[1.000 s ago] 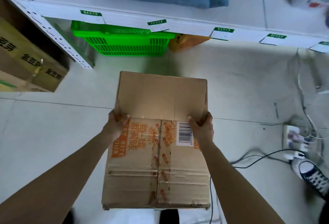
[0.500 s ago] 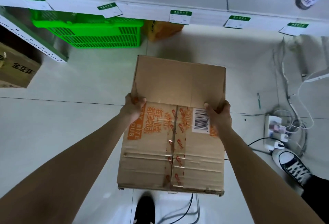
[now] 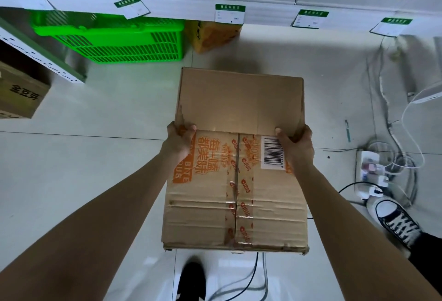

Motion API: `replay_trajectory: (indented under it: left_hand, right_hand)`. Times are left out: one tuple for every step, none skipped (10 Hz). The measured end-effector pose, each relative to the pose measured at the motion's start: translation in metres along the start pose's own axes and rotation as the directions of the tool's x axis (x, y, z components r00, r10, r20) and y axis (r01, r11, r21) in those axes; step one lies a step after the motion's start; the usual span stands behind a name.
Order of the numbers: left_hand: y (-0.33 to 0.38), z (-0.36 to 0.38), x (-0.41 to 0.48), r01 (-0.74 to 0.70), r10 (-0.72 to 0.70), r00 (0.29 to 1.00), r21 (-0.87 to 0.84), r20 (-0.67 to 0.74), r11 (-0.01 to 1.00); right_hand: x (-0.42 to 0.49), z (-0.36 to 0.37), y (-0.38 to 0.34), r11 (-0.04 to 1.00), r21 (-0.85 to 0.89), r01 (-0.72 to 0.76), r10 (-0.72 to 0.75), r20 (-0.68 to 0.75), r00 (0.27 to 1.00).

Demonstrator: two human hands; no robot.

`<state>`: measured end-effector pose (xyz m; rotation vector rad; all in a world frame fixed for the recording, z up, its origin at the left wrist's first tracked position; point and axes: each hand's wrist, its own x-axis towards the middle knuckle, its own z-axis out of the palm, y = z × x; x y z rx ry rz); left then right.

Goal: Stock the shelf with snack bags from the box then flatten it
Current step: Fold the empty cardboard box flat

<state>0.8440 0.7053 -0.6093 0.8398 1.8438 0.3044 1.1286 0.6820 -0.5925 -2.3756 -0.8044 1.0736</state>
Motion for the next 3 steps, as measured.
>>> replay_trajectory:
  left_hand:
    - [-0.010, 0.000, -0.033, -0.019, 0.029, 0.999, 0.224, -0.040, 0.974]
    - [-0.042, -0.008, -0.084, -0.026, 0.026, 1.000, 0.402, 0.005, 0.915]
    - [-0.101, -0.016, -0.146, -0.004, -0.036, 0.997, 0.539, 0.062, 0.842]
  right_hand:
    - [-0.017, 0.001, 0.013, 0.999, -0.003, -0.050, 0.050, -0.012, 0.999]
    - [-0.070, -0.008, 0.040, 0.998, 0.045, -0.047, 0.047, -0.006, 0.999]
    - [-0.162, -0.030, 0.088, 0.991, 0.029, -0.130, 0.130, -0.017, 0.991]
